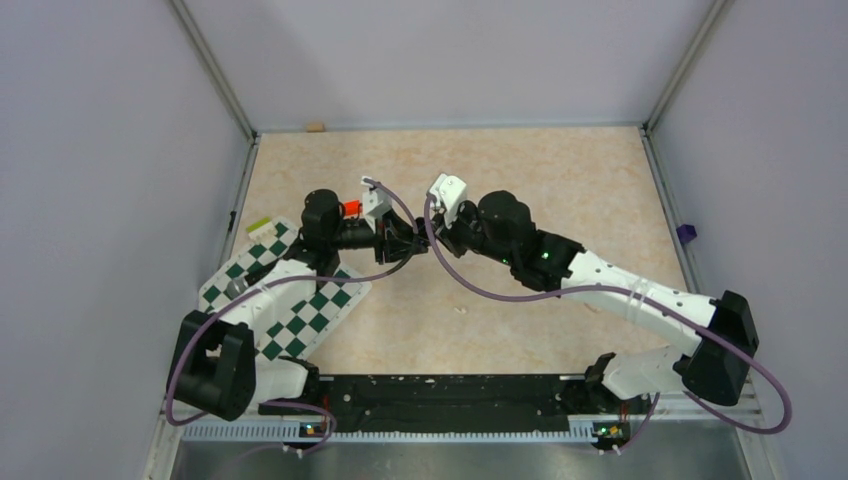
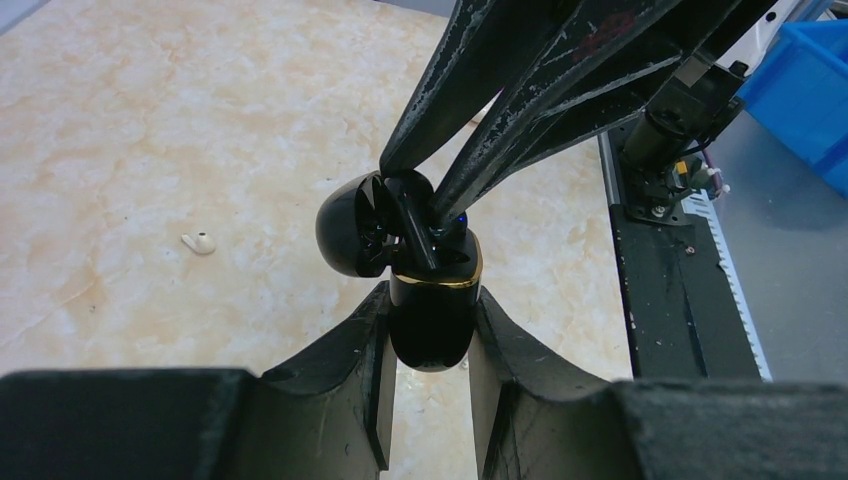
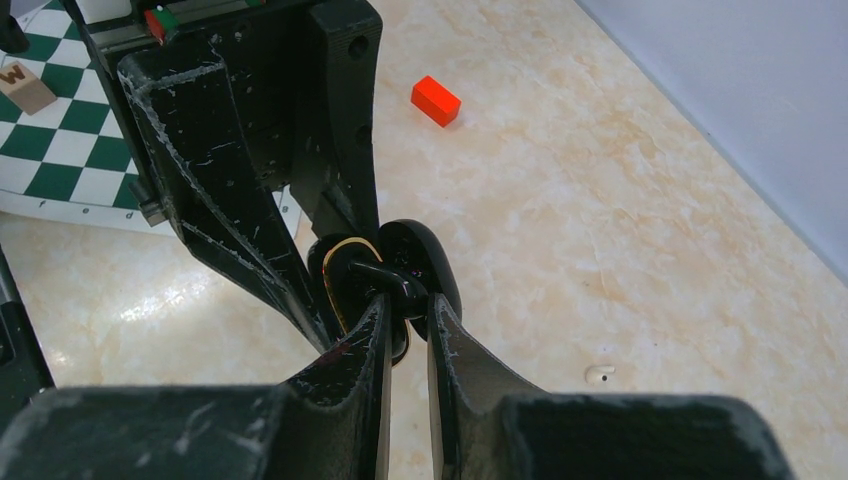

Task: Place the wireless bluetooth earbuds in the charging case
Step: Place the earbud in the charging case.

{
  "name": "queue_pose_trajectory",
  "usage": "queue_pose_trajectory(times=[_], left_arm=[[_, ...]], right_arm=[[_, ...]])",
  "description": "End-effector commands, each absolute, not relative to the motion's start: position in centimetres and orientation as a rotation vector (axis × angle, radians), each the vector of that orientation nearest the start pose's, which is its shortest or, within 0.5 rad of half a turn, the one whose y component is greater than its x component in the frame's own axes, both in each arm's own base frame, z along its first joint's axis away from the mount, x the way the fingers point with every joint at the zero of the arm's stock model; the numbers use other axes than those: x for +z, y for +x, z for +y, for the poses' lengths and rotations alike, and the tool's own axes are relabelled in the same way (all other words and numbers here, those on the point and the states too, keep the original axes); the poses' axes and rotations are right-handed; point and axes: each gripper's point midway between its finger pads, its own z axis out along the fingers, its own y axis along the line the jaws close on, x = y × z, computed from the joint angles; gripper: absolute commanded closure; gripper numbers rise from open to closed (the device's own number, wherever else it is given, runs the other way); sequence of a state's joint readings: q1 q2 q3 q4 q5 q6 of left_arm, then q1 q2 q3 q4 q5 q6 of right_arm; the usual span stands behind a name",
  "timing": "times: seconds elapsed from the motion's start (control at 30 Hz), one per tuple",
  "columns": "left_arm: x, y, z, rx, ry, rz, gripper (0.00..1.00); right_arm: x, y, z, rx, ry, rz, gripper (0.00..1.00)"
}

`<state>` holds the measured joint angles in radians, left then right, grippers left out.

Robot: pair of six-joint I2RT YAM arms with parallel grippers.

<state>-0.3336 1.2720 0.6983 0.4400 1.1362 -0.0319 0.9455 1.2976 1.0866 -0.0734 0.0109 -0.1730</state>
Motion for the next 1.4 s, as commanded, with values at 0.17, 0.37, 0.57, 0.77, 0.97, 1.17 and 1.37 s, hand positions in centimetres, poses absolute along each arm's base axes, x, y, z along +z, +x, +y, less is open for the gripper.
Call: queue_pose_trajectory(times=[0.17, 0.37, 0.57, 0.77, 0.97, 1.17, 1.37], left_arm=[[23.9, 23.9, -25.7, -1.194, 1.178, 1.275, 1.00], [22.9, 24.7, -25.5, -1.133, 1.190, 1.306, 1.00], [22.3, 25.2, -25.3, -1.083, 1.202, 1.319, 1.00], [22.9, 24.4, -25.4, -1.122, 1.223, 1.285, 1.00], [22.2, 23.2, -25.1, -1.126, 1.312, 1.270, 1.00], [21.8, 22.6, -24.7, -1.108, 1.359, 1.267, 1.00], [21.9, 23.0, -24.5, -1.117, 1.321, 1.281, 1.00]], right_arm=[[27.7, 25.9, 34.9, 0.536, -0.969, 1.583, 0.99], [29.1, 25.7, 34.5, 0.532, -0.969, 1.540, 0.99], [28.8, 25.5, 34.6, 0.525, -1.013, 1.535, 0.99], [27.8, 24.9, 35.0, 0.544, -1.067, 1.547, 0.99], [29.9, 24.5, 34.1, 0.486, -1.106, 1.492, 0.99], [29.3, 24.0, 34.4, 0.392, -1.144, 1.466, 0.99], [28.8, 23.9, 35.0, 0.334, -1.125, 1.461, 0.99]])
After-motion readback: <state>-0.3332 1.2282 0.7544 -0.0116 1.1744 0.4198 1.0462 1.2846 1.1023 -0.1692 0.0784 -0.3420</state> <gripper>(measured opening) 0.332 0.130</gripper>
